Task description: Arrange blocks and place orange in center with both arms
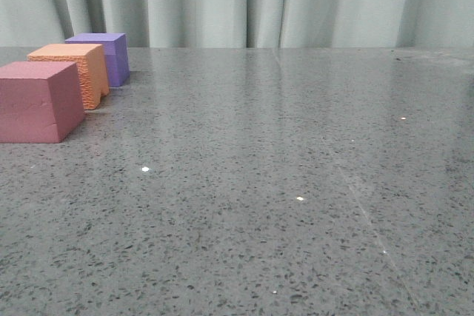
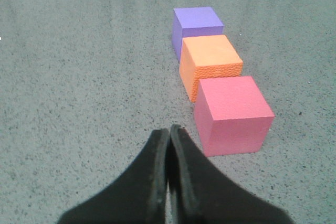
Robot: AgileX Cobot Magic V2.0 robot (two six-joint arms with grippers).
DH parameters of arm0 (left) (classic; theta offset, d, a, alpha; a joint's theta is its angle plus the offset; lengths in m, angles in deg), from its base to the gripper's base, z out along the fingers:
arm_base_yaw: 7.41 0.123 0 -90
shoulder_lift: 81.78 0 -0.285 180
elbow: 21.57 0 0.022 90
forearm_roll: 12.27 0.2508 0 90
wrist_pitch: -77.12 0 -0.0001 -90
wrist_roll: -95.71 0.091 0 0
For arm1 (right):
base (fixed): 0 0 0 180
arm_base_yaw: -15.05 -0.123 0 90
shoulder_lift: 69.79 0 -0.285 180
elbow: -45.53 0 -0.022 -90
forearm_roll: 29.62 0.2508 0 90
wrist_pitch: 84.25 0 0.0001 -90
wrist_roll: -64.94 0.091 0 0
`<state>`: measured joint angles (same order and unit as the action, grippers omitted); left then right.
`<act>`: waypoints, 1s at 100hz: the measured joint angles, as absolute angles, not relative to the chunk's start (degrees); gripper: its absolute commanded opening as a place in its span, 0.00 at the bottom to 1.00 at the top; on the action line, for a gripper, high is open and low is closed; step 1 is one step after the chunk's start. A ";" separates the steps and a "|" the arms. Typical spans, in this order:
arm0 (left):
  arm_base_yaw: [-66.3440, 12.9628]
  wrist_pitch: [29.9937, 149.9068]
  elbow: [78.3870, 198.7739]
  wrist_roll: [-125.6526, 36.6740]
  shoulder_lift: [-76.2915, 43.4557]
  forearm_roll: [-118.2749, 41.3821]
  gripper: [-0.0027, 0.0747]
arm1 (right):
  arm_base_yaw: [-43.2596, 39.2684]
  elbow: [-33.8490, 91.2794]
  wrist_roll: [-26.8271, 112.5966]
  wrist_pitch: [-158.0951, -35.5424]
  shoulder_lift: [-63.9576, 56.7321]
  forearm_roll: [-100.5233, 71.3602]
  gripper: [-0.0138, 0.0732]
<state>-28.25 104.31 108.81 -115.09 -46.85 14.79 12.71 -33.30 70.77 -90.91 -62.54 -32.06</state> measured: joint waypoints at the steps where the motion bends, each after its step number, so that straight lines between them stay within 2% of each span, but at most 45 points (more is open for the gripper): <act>1: -28.25 104.28 108.81 -114.93 -46.85 14.91 0.01 | 12.71 -33.30 70.77 -90.91 -62.54 -32.06 0.08; 23: -26.65 97.22 107.33 -99.78 -48.75 8.37 0.01 | 12.71 -33.30 70.77 -90.91 -62.54 -32.06 0.08; 53: -15.21 81.56 93.91 -92.39 -57.09 -1.18 0.01 | 12.71 -33.30 70.77 -90.91 -62.54 -32.06 0.08; 73: -9.06 80.54 85.54 -91.93 -65.10 -2.36 0.01 | 12.71 -33.30 70.77 -90.91 -62.54 -32.06 0.08; 100: -8.66 79.62 81.52 -91.84 -74.25 -2.36 0.01 | 12.71 -33.30 70.77 -90.91 -62.54 -32.06 0.08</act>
